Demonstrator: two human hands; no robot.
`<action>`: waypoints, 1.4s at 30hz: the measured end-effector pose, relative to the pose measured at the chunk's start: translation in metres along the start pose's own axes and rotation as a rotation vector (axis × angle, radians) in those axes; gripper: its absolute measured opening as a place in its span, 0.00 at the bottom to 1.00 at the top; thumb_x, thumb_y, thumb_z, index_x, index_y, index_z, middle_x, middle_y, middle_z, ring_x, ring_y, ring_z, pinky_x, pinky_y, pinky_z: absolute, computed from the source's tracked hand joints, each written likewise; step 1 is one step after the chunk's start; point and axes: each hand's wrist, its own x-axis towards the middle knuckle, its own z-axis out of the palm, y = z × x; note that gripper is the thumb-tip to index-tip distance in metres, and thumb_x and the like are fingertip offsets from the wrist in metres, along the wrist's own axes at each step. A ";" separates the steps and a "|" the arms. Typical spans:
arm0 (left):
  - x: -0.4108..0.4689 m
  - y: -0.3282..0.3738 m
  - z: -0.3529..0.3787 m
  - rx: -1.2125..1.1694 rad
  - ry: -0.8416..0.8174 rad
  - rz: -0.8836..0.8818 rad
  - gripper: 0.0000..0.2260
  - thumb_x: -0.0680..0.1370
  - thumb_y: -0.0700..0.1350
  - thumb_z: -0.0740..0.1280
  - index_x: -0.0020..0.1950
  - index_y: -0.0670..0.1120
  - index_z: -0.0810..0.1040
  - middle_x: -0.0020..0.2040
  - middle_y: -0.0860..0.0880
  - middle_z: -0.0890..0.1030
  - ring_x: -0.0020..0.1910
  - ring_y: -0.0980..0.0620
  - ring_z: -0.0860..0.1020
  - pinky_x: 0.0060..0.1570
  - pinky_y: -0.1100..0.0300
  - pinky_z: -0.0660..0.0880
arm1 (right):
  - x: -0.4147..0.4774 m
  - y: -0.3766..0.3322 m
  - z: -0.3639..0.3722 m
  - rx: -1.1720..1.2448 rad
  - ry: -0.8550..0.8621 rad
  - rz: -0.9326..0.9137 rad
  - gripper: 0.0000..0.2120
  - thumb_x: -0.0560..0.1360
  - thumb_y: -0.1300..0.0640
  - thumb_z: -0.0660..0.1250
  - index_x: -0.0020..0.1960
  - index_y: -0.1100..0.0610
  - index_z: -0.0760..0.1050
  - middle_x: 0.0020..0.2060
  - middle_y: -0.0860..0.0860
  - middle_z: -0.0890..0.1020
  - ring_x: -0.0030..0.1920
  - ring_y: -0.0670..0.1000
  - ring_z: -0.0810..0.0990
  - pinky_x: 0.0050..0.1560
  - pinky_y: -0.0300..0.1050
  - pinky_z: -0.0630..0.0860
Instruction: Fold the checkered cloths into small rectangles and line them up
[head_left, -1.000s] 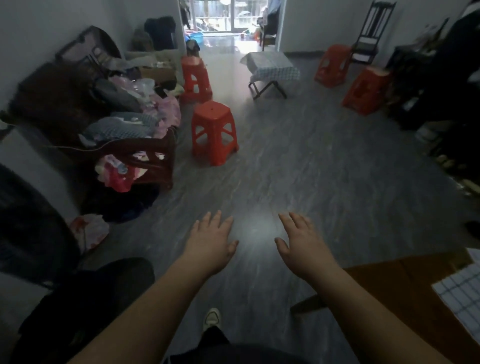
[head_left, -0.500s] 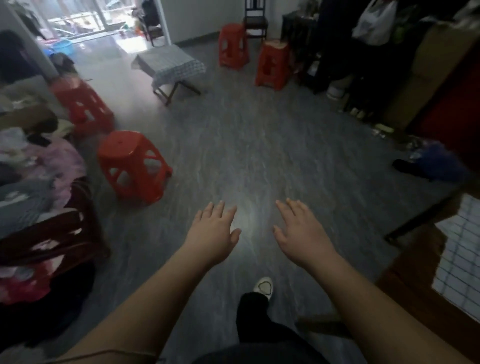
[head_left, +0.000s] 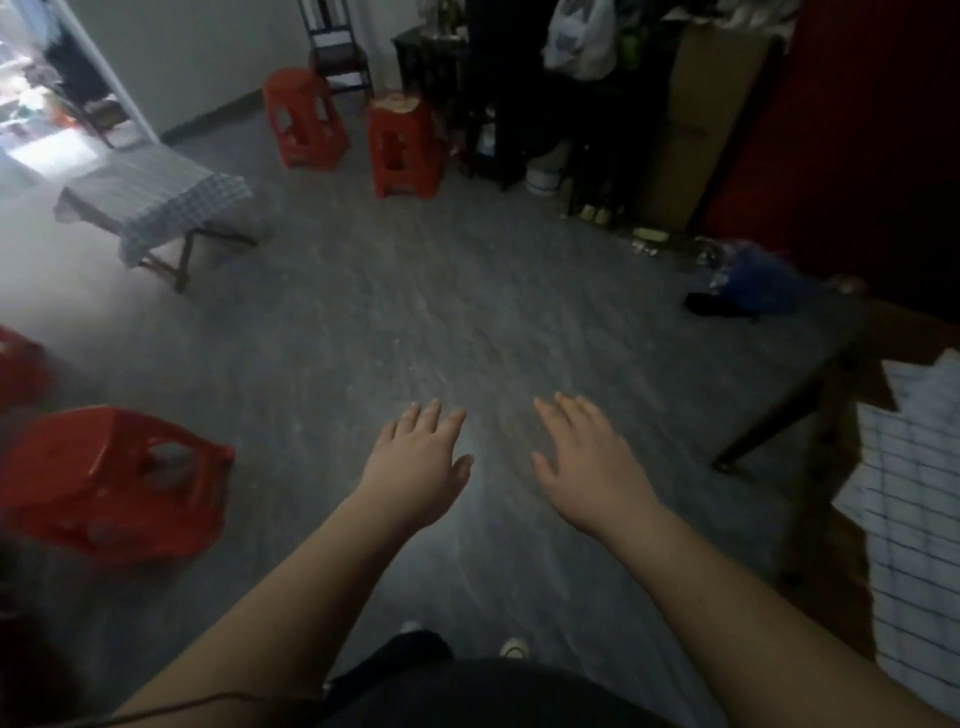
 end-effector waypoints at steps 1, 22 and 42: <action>0.020 0.005 -0.004 -0.002 -0.007 0.032 0.30 0.84 0.60 0.55 0.84 0.53 0.51 0.84 0.46 0.52 0.83 0.43 0.50 0.80 0.45 0.52 | 0.007 0.008 -0.007 -0.007 0.012 0.036 0.33 0.82 0.43 0.58 0.82 0.48 0.51 0.82 0.51 0.55 0.81 0.53 0.51 0.78 0.53 0.57; 0.325 0.268 -0.069 0.281 -0.209 1.137 0.29 0.84 0.58 0.57 0.83 0.51 0.54 0.84 0.46 0.56 0.82 0.43 0.55 0.78 0.45 0.56 | 0.062 0.145 -0.095 0.192 0.371 1.076 0.31 0.83 0.43 0.57 0.82 0.48 0.51 0.81 0.49 0.54 0.81 0.52 0.50 0.78 0.56 0.58; 0.272 0.571 0.080 0.554 -0.387 1.546 0.29 0.84 0.55 0.59 0.83 0.51 0.53 0.83 0.46 0.56 0.82 0.45 0.53 0.80 0.45 0.53 | -0.126 0.347 -0.018 0.510 0.428 1.643 0.33 0.82 0.48 0.60 0.82 0.49 0.50 0.82 0.52 0.54 0.81 0.56 0.49 0.79 0.55 0.52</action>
